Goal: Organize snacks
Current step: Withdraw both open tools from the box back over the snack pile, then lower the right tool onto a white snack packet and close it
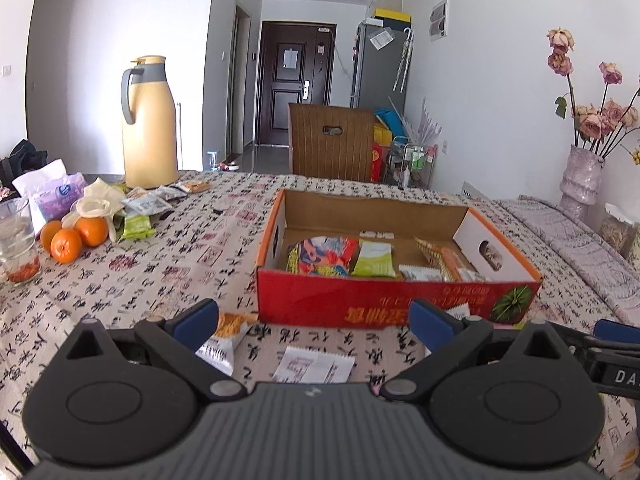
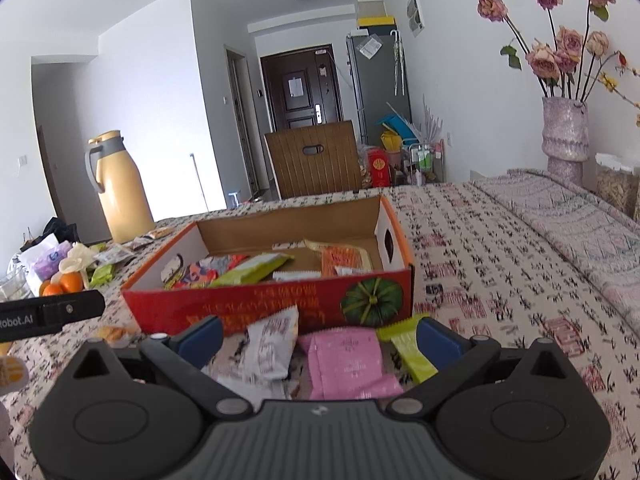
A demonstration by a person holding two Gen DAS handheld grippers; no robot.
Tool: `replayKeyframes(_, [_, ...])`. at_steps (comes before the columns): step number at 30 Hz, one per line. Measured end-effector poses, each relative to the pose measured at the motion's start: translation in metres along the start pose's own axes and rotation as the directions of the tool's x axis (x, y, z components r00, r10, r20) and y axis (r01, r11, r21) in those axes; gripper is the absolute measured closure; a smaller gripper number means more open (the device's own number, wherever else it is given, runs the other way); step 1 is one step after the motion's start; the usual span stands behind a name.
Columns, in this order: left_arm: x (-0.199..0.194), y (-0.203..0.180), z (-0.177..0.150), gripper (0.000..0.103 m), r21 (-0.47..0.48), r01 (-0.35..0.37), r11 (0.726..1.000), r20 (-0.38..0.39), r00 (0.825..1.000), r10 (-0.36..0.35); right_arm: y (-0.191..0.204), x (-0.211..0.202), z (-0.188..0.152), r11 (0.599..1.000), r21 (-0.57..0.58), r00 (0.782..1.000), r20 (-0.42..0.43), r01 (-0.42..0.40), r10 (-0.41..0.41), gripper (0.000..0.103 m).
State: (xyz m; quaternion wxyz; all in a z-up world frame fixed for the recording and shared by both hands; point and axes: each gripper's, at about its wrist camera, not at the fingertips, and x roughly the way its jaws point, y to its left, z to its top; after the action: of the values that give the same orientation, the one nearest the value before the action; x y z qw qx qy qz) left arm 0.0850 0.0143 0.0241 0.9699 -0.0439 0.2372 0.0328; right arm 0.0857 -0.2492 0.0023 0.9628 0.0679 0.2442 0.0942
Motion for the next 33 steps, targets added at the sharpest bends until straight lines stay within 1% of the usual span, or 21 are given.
replayKeyframes(6, [-0.003, 0.006, -0.017, 0.000, 0.001, -0.005, 1.000, -0.029, 1.000, 0.005, -0.004, -0.007, -0.016, 1.000, -0.003, 1.000, -0.018, 0.004, -0.004, 0.000])
replayKeyframes(14, [-0.012, 0.018, -0.036, 0.000, -0.009, 0.012, 1.000, -0.049, 0.999, -0.013, -0.006, -0.020, -0.038, 0.999, -0.033, 0.999, -0.036, 0.006, -0.007, 0.000])
replayKeyframes(21, [-0.010, 0.020, -0.038, 0.000, -0.017, 0.024, 1.000, -0.064, 0.998, -0.025, -0.007, -0.021, -0.051, 0.999, -0.043, 0.997, -0.071, 0.016, -0.018, 0.000])
replayKeyframes(33, [-0.010, 0.021, -0.038, 0.000, -0.022, 0.035, 0.999, -0.076, 0.996, -0.036, -0.006, -0.022, -0.052, 0.999, -0.047, 0.997, -0.074, 0.012, -0.015, 0.000])
